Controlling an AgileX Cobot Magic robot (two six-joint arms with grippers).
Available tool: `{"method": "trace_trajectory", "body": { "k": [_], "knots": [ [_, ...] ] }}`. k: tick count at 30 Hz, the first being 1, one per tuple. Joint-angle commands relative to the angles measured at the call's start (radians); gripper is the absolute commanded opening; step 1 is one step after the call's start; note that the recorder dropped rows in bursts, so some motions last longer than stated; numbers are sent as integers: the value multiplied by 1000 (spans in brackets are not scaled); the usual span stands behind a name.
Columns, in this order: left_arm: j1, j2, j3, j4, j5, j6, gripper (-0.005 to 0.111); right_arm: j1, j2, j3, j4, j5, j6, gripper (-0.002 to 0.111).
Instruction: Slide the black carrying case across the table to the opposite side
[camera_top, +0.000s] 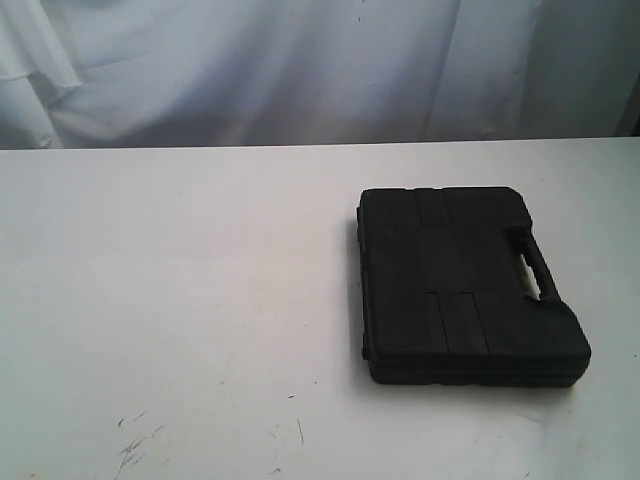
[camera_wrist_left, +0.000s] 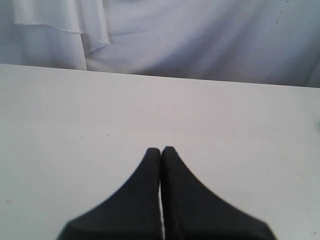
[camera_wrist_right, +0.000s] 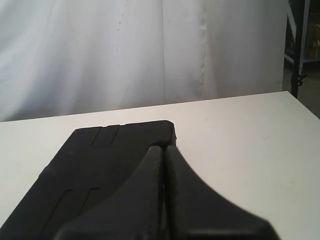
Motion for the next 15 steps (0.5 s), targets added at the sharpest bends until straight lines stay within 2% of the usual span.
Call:
{"method": "trace_trajectory", "body": {
  "k": [1, 6, 15],
  "knots": [
    [2, -4, 5, -4, -11, -3, 0, -5, -23, 14, 9, 0, -12, 0],
    [2, -4, 5, -4, -11, -1, 0, -5, -23, 14, 19, 16, -62, 0],
    [2, -4, 5, -4, -11, -1, 0, -5, -23, 14, 19, 156, -68, 0]
  ]
}}
